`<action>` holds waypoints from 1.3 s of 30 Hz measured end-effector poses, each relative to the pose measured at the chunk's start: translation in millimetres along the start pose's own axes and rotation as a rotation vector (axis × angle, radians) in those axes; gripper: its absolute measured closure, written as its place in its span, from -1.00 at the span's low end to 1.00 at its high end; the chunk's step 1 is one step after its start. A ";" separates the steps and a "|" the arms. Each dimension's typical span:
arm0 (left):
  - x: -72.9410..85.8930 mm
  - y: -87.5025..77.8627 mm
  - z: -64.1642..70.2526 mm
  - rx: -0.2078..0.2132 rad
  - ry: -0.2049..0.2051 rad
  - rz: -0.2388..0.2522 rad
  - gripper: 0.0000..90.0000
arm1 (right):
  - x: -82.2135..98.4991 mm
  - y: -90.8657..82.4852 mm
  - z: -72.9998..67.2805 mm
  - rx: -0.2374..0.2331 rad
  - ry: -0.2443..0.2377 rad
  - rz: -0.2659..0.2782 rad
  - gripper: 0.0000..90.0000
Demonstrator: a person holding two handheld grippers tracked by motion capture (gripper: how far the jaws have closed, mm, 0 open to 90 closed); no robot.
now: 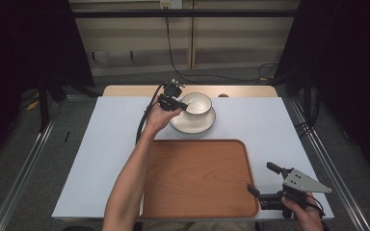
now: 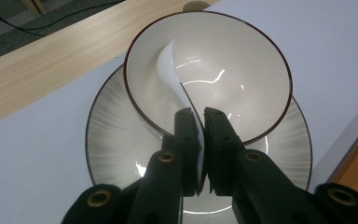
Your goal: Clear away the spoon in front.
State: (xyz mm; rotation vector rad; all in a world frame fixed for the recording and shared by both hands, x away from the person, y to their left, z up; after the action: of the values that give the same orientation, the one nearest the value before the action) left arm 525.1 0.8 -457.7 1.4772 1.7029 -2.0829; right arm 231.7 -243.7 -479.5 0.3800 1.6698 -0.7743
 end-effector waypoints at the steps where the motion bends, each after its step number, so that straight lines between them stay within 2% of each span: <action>1: 0.2 -0.2 -0.4 0.004 -0.003 -0.003 0.88 | -0.1 -0.1 0.0 0.000 0.000 0.000 -0.98; 2: 0.3 -0.2 -0.5 -0.008 -0.021 0.001 0.88 | -0.2 0.0 0.0 0.000 -0.003 0.001 -0.98; 5: 2.6 -0.8 -0.7 -0.005 -0.033 0.012 0.88 | -0.2 -0.2 -0.2 -0.001 -0.003 0.001 -0.98; 9: 4.8 -2.3 0.9 0.014 -0.051 0.019 0.88 | -0.1 -0.4 0.8 0.000 -0.002 0.003 -0.98; 14: 5.7 -5.0 0.0 0.002 -0.058 0.029 0.88 | 0.1 -0.3 0.1 0.000 0.004 0.001 -0.98; 15: 5.1 -5.3 0.5 0.003 -0.075 0.041 0.88 | 0.2 -0.3 0.0 0.000 0.007 0.001 -0.98; 17: 5.7 -7.3 -0.4 -0.002 -0.070 0.032 0.88 | -0.1 -0.4 0.7 0.002 0.004 0.002 -0.98; 18: 5.0 -7.4 -0.6 -0.010 -0.089 0.041 0.88 | -0.1 -0.4 0.8 0.001 0.004 0.002 -0.98; 20: 4.2 -7.4 0.2 0.005 -0.118 0.056 0.88 | -0.3 -0.3 0.9 0.002 0.003 0.005 -0.98; 22: 4.8 -9.3 -1.9 -0.007 -0.096 0.059 0.89 | -0.2 -0.5 0.8 0.002 0.004 0.002 -0.98; 25: 4.9 -10.7 -2.0 -0.011 -0.092 0.059 0.89 | -0.2 -0.7 1.0 0.002 0.001 0.004 -0.98; 27: 4.3 -12.0 -2.8 -0.013 -0.105 0.069 0.89 | 0.0 -0.8 1.2 0.004 0.002 0.002 -0.98; 29: 4.7 -13.3 -3.7 -0.024 -0.086 0.062 0.89 | -0.3 -0.8 1.2 0.006 0.001 0.003 -0.98; 30: 4.3 -14.2 -4.1 -0.027 -0.094 0.064 0.89 | -0.3 -0.7 0.9 0.004 0.001 0.004 -0.98; 31: 2.8 -14.8 -2.8 -0.011 -0.121 0.077 0.89 | -0.2 -0.7 0.7 0.002 0.002 0.003 -0.98; 32: 3.4 -16.0 -4.5 -0.012 -0.091 0.073 0.89 | -0.3 -0.7 0.8 0.003 0.001 0.003 -0.98; 33: 1.7 -16.2 -2.7 -0.023 -0.121 0.085 0.89 | -0.4 -0.7 1.1 0.005 0.000 0.005 -0.98; 34: 2.5 -17.8 -3.7 -0.024 -0.100 0.071 0.89 | -0.3 -0.7 1.2 0.004 0.001 0.004 -0.98; 35: 2.1 -18.1 -3.6 -0.026 -0.094 0.078 0.89 | -0.3 -0.6 0.8 0.002 0.002 0.004 -0.98; 37: 1.2 -20.1 -3.7 -0.027 -0.096 0.083 0.89 | -0.3 -0.8 0.9 0.003 0.001 0.003 -0.98; 38: -0.4 -20.4 -2.5 -0.028 -0.123 0.099 0.89 | -0.3 -0.9 0.9 0.003 0.002 0.003 -0.98; 39: -0.9 -21.7 -2.9 -0.029 -0.128 0.100 0.89 | -0.3 -1.0 1.0 0.004 0.001 0.003 -0.98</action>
State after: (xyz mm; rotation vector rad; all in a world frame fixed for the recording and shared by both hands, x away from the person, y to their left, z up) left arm 514.7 11.0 -441.3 1.3593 1.5737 -2.0450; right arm 231.8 -245.0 -479.0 0.3858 1.6685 -0.7750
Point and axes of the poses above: each handheld gripper's, and its own axes: y roughly forward along the jaws, x roughly out of its underside, z roughly to its right, the point moved 7 cm from there along y, roughly forward along the jaws, and after that the axes turned 13 degrees about -x, right-handed, at the moved point
